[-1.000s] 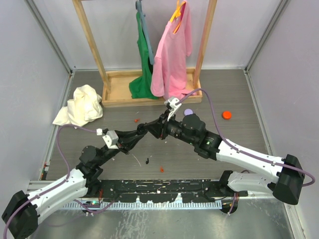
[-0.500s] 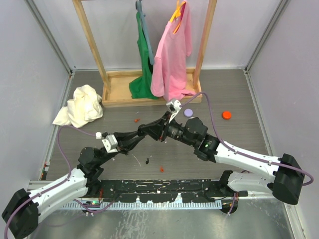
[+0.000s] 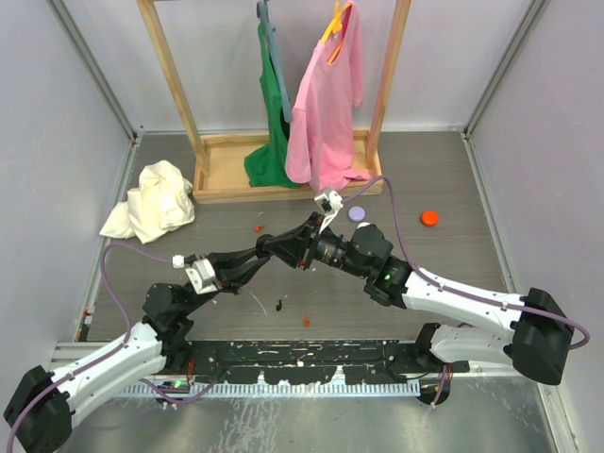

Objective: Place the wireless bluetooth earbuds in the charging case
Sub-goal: Place the earbud in the charging case.

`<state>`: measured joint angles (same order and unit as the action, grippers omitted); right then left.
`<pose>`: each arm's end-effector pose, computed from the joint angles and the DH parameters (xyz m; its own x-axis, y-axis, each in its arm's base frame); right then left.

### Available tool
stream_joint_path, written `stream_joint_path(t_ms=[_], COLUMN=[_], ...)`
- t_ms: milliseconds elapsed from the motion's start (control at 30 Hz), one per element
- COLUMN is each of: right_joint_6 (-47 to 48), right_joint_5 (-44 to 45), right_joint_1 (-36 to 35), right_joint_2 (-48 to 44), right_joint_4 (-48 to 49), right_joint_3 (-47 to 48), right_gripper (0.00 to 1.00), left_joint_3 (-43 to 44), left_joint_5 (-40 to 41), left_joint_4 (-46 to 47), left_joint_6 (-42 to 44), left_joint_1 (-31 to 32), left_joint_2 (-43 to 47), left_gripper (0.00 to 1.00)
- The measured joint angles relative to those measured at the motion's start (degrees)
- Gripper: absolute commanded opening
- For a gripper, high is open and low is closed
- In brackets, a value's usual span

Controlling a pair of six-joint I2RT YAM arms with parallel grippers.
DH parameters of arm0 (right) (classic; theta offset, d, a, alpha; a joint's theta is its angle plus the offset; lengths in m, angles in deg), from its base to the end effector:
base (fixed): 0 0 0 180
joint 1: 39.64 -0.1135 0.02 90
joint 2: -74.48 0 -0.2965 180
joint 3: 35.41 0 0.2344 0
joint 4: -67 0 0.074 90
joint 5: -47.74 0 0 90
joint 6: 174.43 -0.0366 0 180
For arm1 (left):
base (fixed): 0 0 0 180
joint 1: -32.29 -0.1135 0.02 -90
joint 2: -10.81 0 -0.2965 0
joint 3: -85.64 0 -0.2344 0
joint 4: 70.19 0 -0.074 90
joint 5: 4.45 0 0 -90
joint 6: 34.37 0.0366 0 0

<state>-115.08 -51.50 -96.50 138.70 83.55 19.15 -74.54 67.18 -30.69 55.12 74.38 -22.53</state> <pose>0.1216 0.1970 0.3544 -0.4093 0.2934 -0.8639 -0.8194 0.2982 0.4895 0.0650 -0.0742 0.2693 0.3175 -0.2982 -0.9001 0.8492 0.5117 0.1300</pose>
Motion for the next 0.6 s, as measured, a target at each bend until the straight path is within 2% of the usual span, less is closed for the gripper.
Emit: stream_joint_path(t_ms=[600], right_joint_6=[-2.08], right_joint_5=[-1.2], right_joint_1=[-0.02], right_joint_2=[1.38], right_joint_4=[2.86], right_joint_3=[-1.22], right_gripper=[0.17], left_joint_3=[-0.04], left_joint_5=[0.11], left_joint_4=[0.07], left_joint_6=[-0.02], left_joint_1=[-0.11], left_joint_2=[0.37], left_gripper=[0.0])
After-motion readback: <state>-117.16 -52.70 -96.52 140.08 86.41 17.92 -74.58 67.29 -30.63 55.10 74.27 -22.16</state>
